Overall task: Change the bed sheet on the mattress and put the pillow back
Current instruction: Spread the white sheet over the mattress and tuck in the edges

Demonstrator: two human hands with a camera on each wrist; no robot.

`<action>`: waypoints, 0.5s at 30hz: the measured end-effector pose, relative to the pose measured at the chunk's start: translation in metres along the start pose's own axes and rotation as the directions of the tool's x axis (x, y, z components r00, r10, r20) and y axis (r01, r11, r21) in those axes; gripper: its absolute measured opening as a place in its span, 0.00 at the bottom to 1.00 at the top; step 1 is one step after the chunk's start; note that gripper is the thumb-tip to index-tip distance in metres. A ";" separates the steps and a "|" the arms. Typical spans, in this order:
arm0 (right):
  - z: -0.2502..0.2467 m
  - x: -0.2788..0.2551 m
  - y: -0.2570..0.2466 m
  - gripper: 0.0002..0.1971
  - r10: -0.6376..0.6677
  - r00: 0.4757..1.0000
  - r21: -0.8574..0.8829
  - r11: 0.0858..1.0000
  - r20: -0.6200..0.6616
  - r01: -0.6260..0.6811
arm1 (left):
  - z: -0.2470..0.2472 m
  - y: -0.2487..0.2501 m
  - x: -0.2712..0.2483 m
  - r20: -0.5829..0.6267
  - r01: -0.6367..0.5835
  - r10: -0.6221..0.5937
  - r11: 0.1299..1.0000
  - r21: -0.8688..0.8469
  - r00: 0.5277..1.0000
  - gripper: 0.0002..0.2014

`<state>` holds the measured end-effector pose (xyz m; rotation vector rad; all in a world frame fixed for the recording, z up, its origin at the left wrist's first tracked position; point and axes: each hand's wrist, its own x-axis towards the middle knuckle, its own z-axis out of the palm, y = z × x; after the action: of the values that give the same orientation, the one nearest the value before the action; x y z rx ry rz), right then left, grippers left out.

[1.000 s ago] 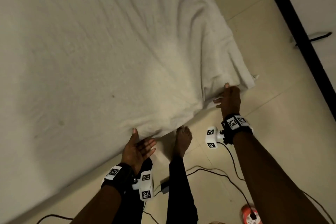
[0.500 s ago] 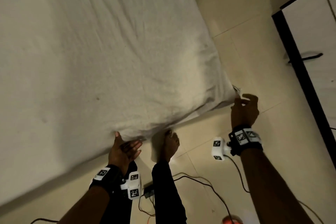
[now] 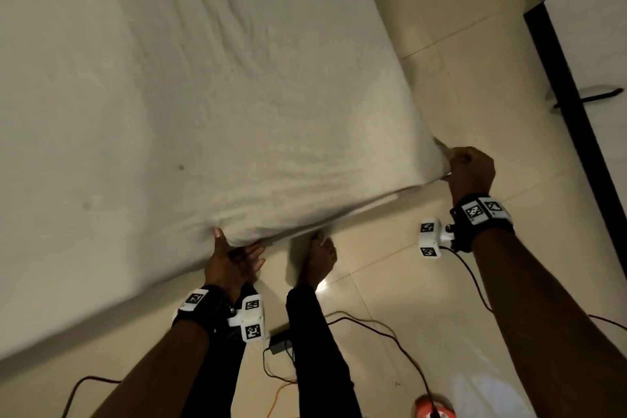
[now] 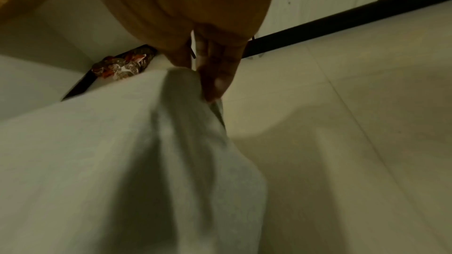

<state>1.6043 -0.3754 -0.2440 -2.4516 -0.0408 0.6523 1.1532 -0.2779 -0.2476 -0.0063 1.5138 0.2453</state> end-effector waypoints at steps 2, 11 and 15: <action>0.004 -0.015 0.000 0.11 0.099 0.988 0.065 0.994 -0.119 -0.091 | -0.005 -0.002 0.000 -0.012 -0.036 0.035 0.997 -0.062 0.999 0.37; 0.099 -0.223 0.040 0.08 0.272 0.923 0.480 0.793 0.273 -0.376 | -0.062 -0.007 0.010 -0.209 -0.092 -0.042 0.801 -0.592 0.977 0.31; 0.176 -0.300 0.047 0.20 0.337 0.670 0.435 0.555 0.661 -0.709 | -0.087 -0.001 0.047 -0.155 -0.052 -0.100 0.657 -0.752 0.983 0.41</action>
<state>1.2535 -0.3713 -0.2607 -1.4805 0.6843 1.3217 1.0695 -0.2855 -0.2991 -0.7446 1.4909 0.8704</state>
